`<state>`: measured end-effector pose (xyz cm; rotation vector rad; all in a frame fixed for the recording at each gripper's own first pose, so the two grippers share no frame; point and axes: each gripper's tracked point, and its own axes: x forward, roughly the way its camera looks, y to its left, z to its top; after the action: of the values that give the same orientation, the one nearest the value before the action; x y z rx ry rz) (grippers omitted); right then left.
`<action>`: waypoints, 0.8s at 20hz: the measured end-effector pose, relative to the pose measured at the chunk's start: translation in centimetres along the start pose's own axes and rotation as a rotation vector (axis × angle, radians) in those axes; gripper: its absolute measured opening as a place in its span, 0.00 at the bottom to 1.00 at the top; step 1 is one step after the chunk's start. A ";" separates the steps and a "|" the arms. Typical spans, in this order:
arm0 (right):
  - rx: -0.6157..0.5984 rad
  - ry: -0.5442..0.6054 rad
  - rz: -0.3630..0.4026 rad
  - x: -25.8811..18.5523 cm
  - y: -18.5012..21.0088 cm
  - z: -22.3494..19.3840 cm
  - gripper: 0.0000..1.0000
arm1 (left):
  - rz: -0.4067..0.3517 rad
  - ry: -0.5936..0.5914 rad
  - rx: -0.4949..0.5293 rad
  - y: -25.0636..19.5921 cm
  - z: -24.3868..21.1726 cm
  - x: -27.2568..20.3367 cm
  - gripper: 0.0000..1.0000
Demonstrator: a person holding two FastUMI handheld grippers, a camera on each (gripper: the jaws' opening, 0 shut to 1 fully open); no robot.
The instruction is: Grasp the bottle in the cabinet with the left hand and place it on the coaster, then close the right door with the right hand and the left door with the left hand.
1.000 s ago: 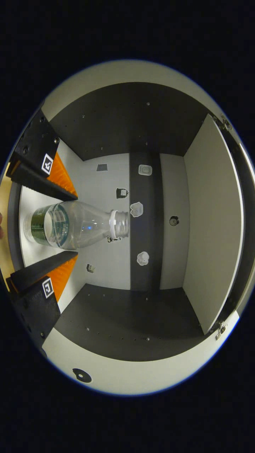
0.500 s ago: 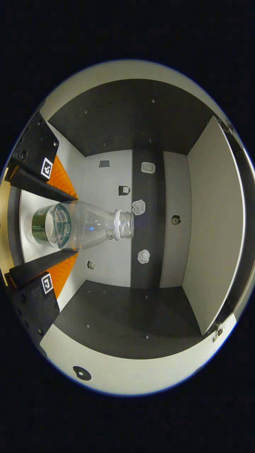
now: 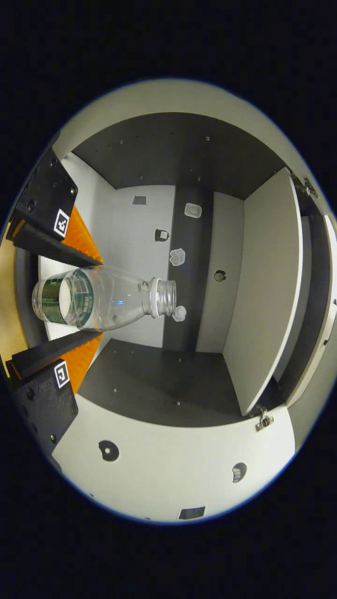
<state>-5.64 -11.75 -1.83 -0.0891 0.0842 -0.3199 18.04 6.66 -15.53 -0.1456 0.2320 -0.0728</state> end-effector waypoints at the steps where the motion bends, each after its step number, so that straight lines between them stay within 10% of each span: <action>1: 0.003 0.001 0.008 -0.1 0.1 -0.1 1.00 | -0.018 0.005 -0.001 -0.4 -0.2 -1.1 0.81; 16: 0.021 -0.003 0.099 -0.1 2.2 -0.6 1.00 | -0.199 0.160 -0.013 -2.4 -13.0 -13.0 0.81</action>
<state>-5.11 -9.67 -2.59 -0.0646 0.0817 -0.2218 2.19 3.65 -24.80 -0.1756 0.3778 -0.2815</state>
